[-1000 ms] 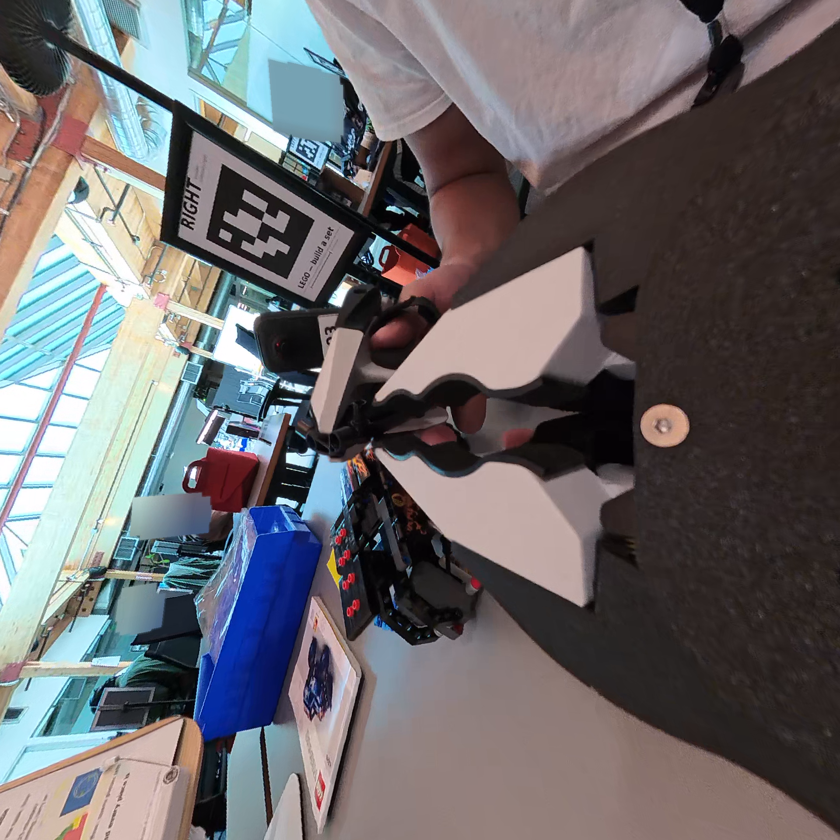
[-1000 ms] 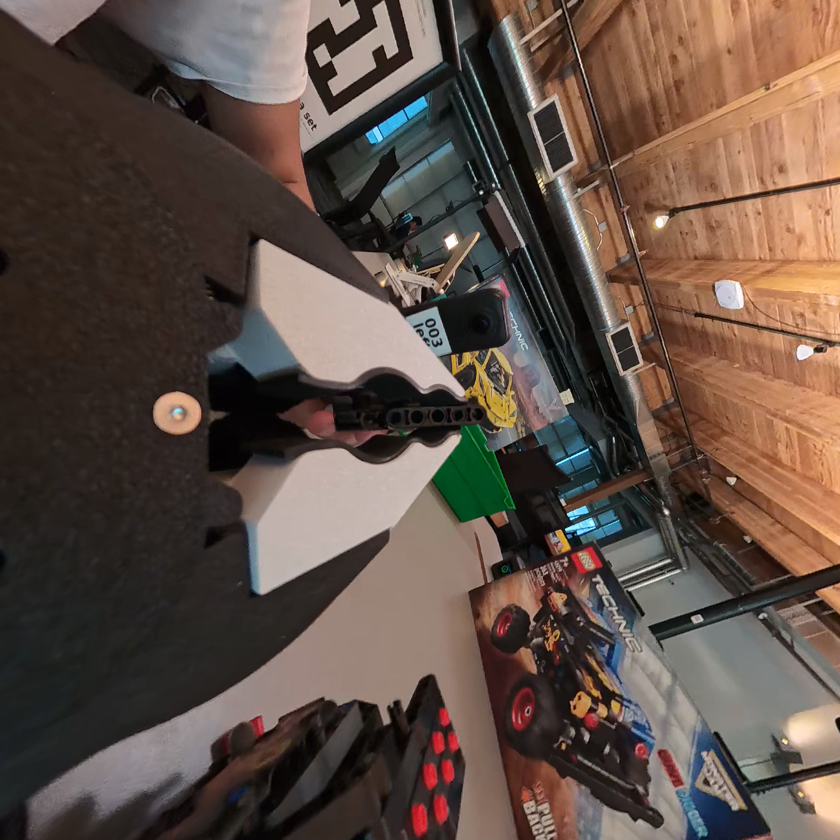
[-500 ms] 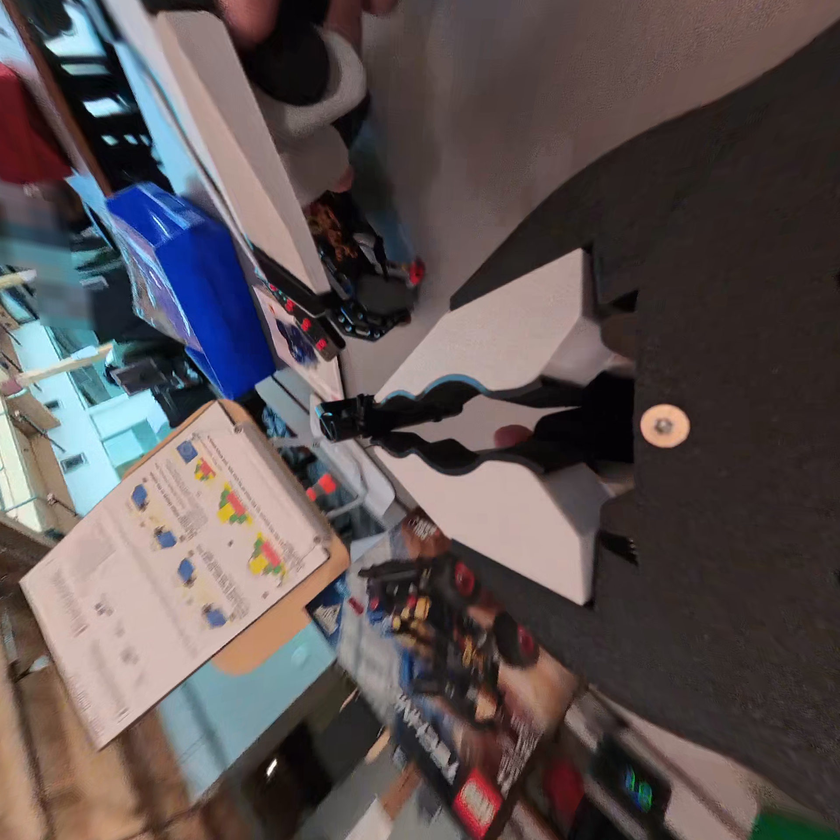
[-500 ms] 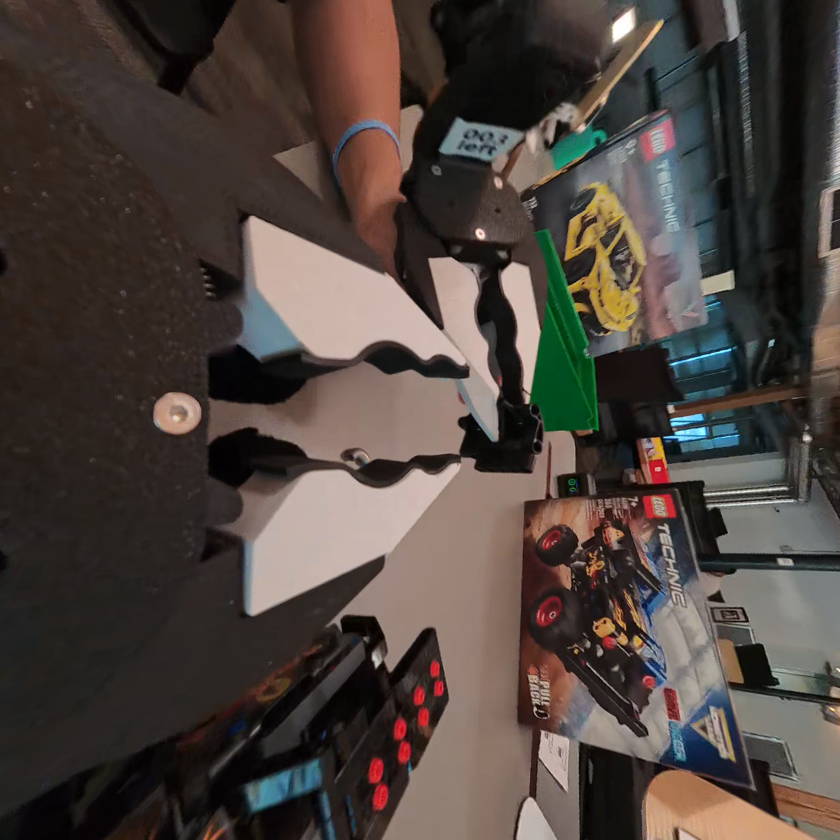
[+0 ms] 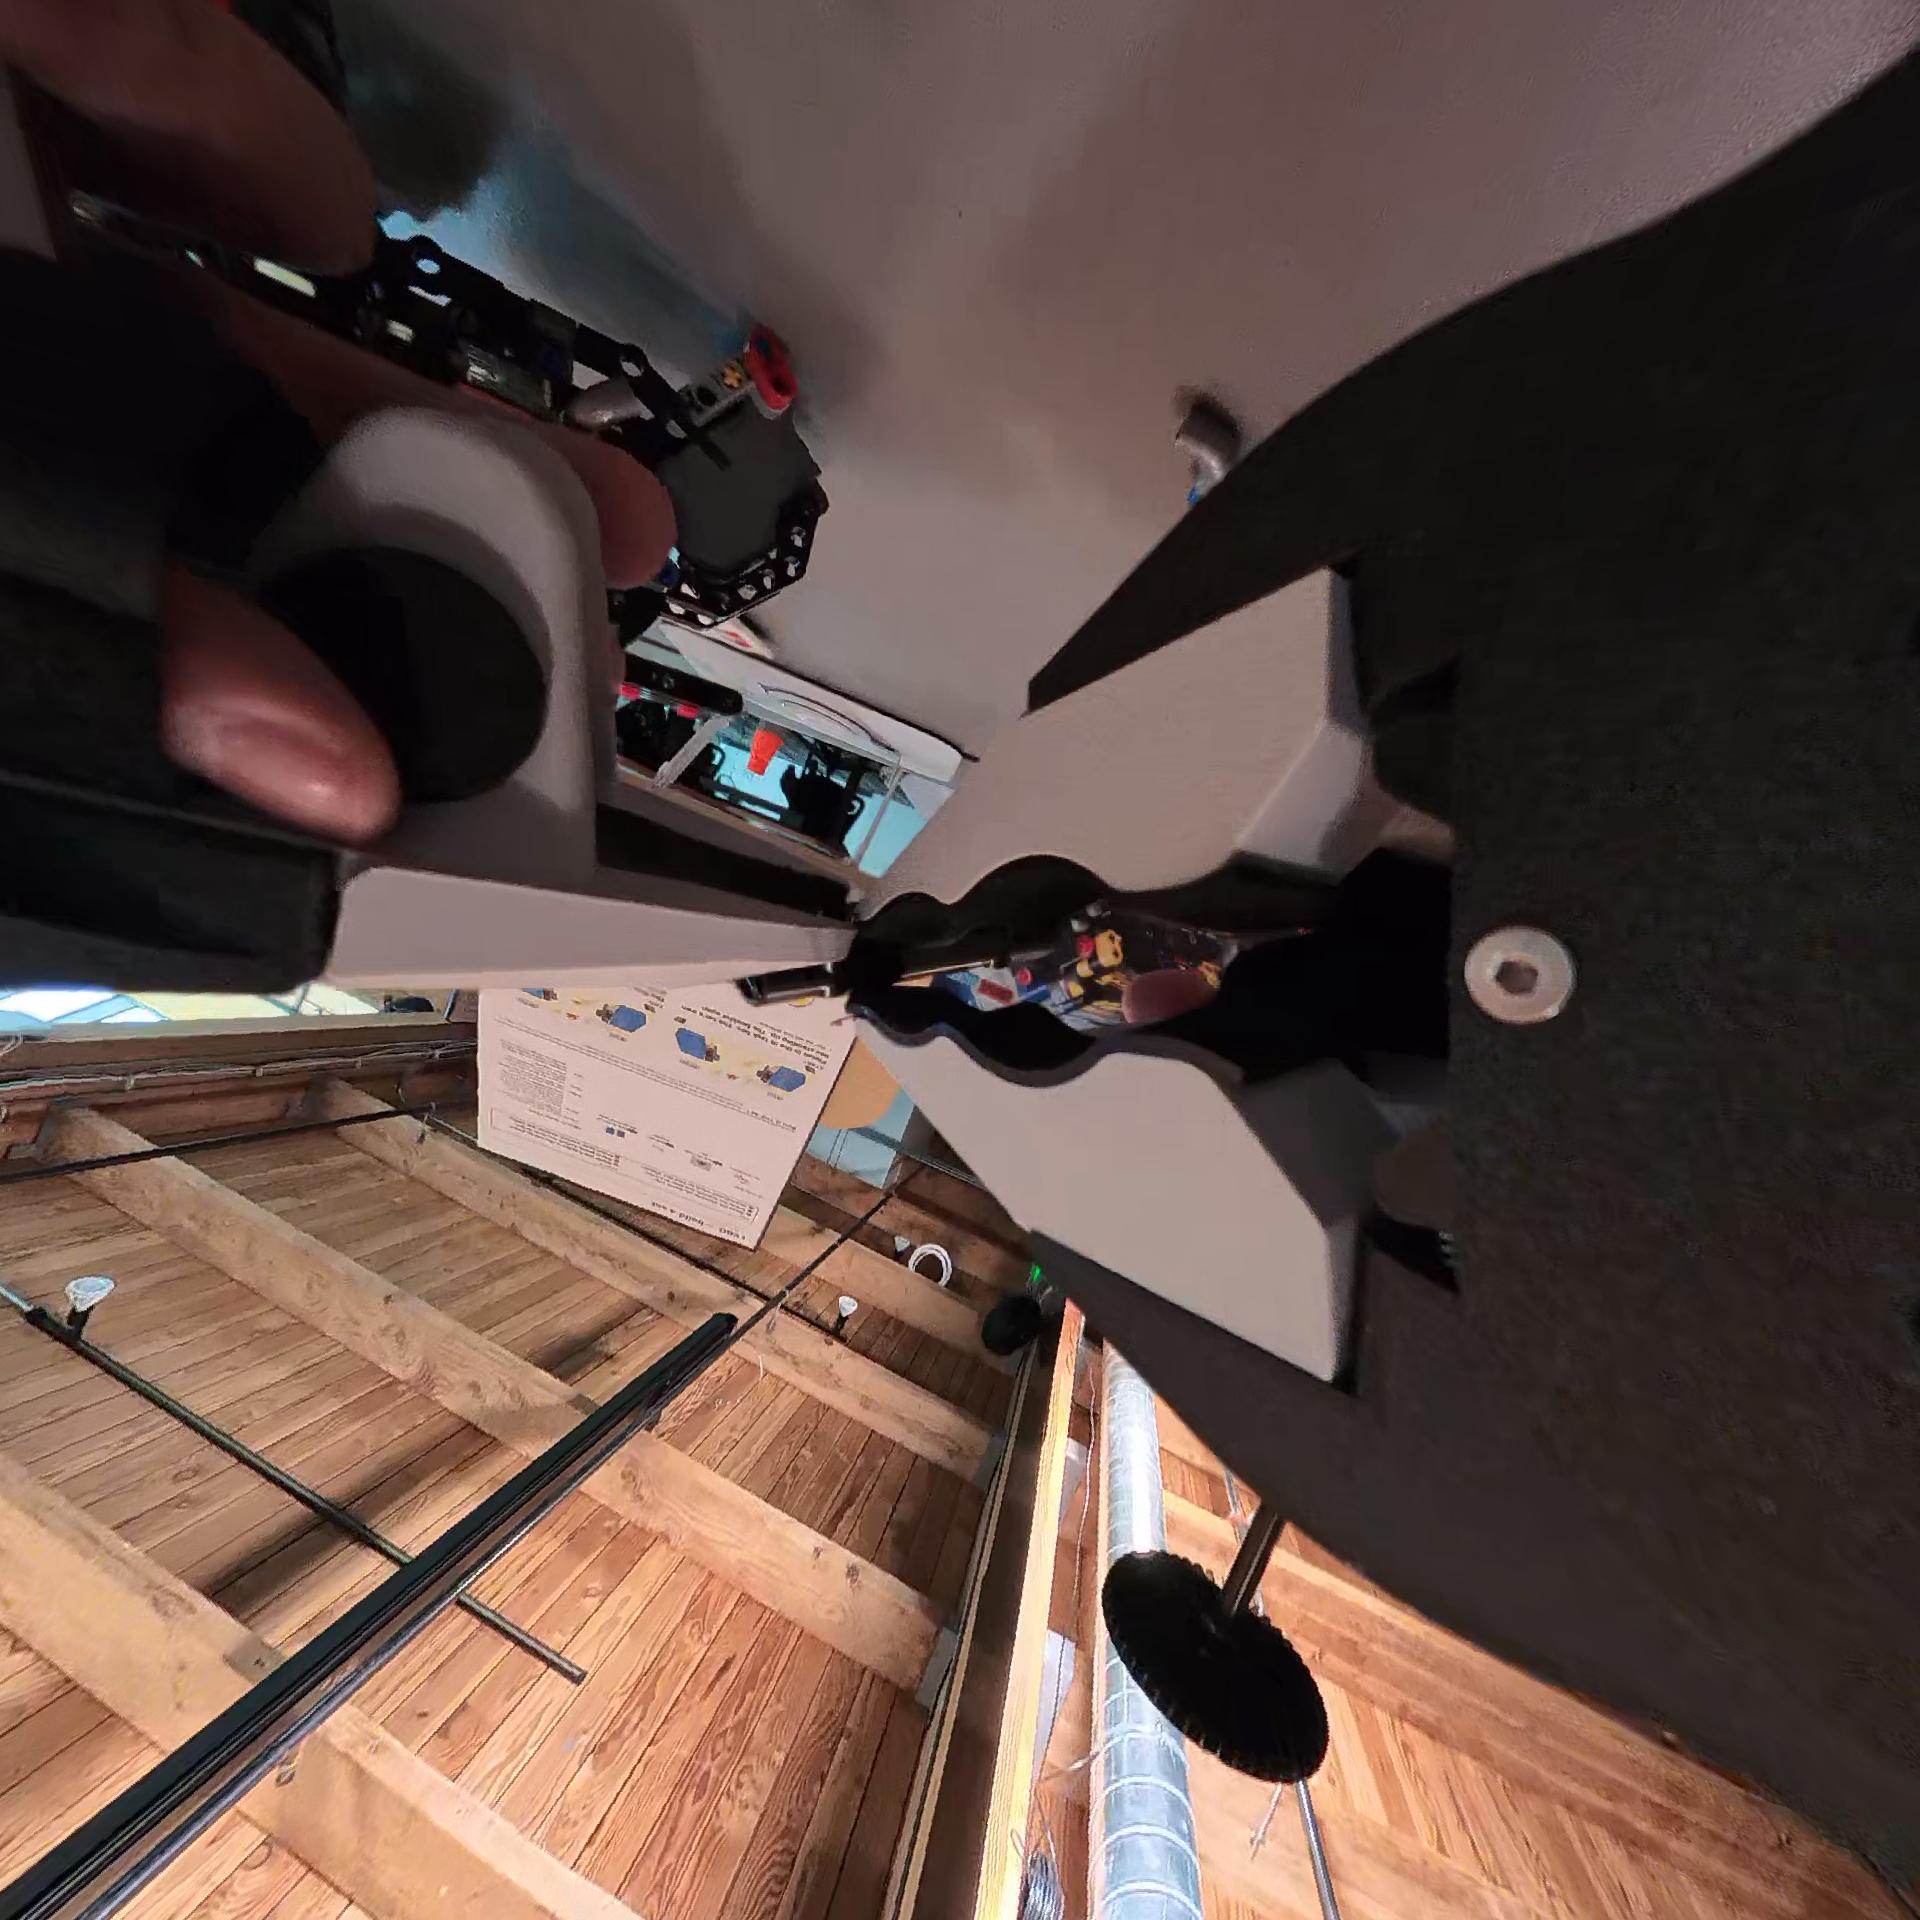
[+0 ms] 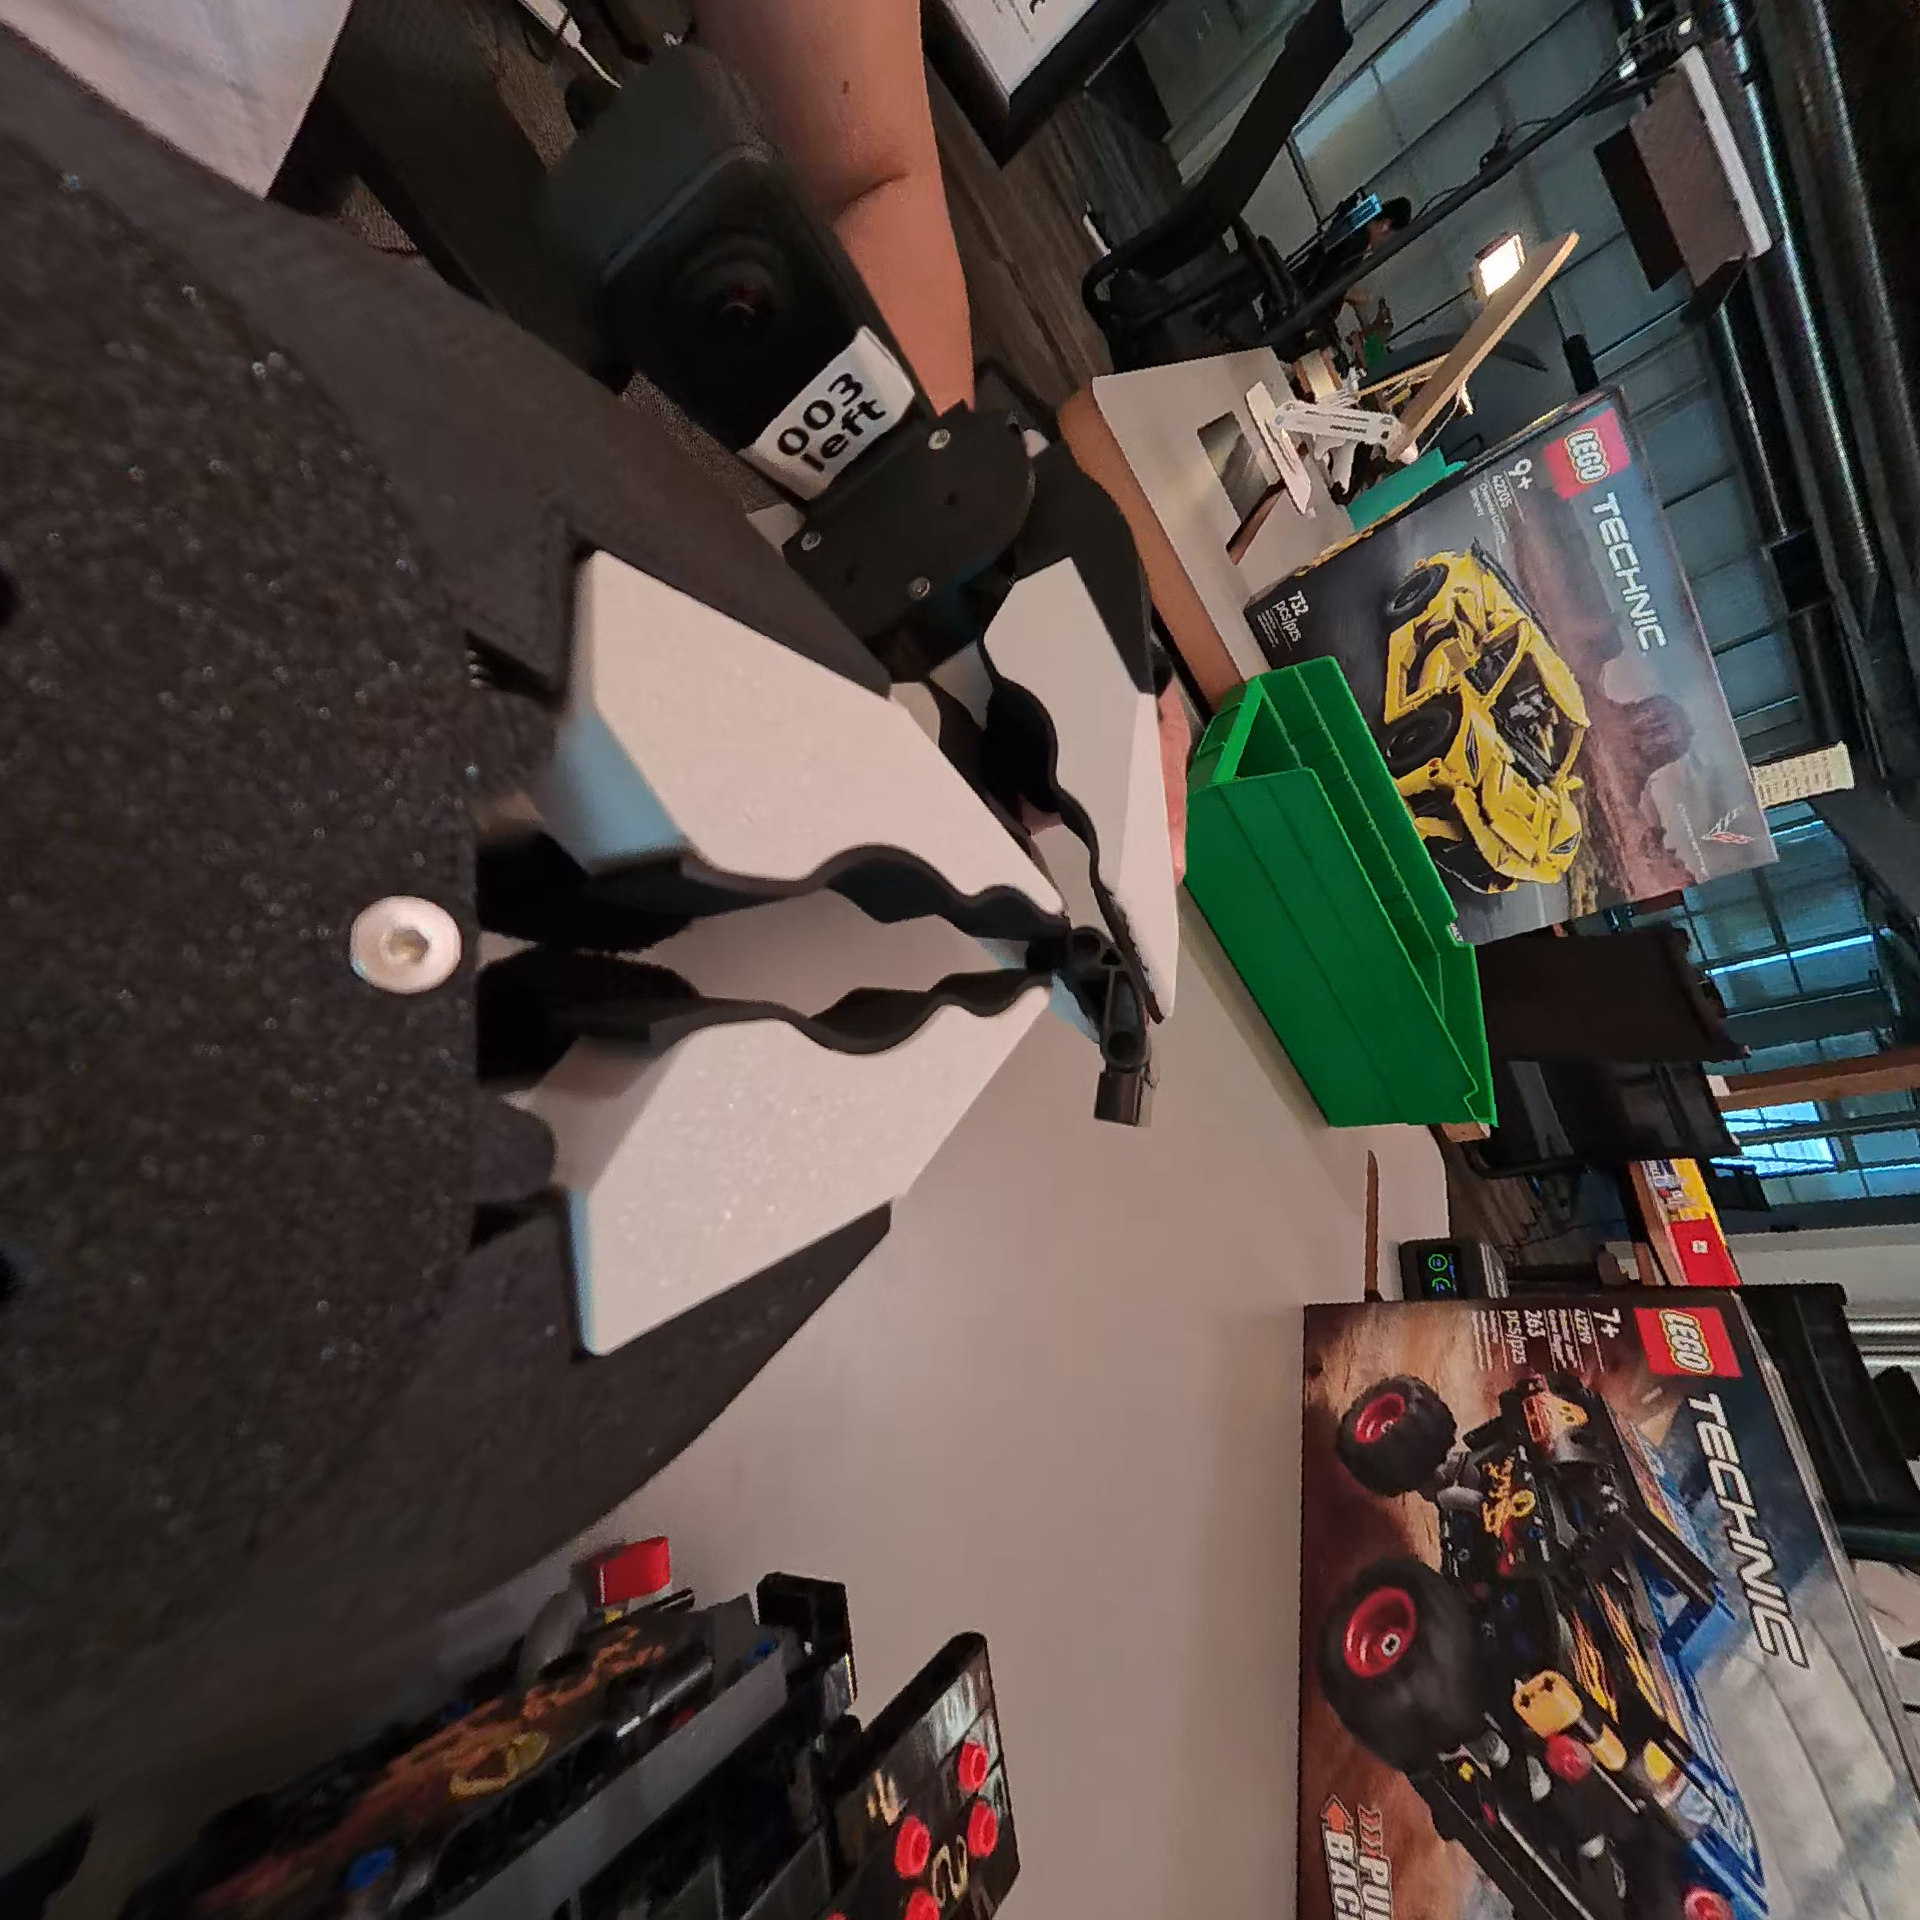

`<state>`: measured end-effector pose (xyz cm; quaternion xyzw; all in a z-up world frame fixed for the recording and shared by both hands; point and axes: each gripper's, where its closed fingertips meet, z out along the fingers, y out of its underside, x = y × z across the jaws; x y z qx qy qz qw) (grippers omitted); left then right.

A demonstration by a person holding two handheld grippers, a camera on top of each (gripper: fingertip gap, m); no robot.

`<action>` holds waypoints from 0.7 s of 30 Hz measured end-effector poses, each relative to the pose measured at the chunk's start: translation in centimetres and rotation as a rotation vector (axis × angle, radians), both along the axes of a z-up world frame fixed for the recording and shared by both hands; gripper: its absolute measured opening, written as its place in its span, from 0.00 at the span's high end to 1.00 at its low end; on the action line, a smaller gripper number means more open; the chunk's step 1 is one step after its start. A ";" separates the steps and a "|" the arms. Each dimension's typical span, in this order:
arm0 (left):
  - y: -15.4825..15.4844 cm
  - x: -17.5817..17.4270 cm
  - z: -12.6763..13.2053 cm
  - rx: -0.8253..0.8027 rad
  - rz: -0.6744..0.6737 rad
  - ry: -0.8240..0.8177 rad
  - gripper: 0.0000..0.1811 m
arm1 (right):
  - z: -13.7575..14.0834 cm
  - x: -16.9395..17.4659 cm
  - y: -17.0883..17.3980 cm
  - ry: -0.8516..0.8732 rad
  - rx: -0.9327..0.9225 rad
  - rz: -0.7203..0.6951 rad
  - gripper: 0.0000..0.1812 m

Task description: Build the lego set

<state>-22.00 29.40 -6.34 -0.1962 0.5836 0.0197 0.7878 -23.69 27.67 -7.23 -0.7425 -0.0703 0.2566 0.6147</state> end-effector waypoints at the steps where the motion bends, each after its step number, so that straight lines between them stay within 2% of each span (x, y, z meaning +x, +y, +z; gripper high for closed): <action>1: 0.0 0.0 0.0 0.019 0.009 0.001 0.96 | 0.0 0.0 0.0 0.006 -0.001 0.000 0.97; 4: -0.1 0.0 -0.2 0.115 0.031 0.013 0.96 | -0.2 -0.3 0.0 0.049 -0.016 0.025 0.94; 10: -0.7 -0.3 0.1 0.150 0.003 -0.009 0.98 | -0.3 -0.5 -0.4 0.079 -0.023 0.088 0.97; 13: -0.8 -0.1 -0.1 0.064 -0.001 0.002 0.98 | -0.4 -0.3 -0.6 0.046 -0.025 0.096 0.98; 19: -0.4 0.5 -1.0 -0.034 -0.005 0.047 0.98 | -1.1 0.1 -0.7 0.140 -0.070 0.123 0.96; 21: 1.0 0.3 -0.5 -0.054 0.057 0.025 0.98 | -1.7 -0.4 -1.0 0.148 -0.111 0.161 0.97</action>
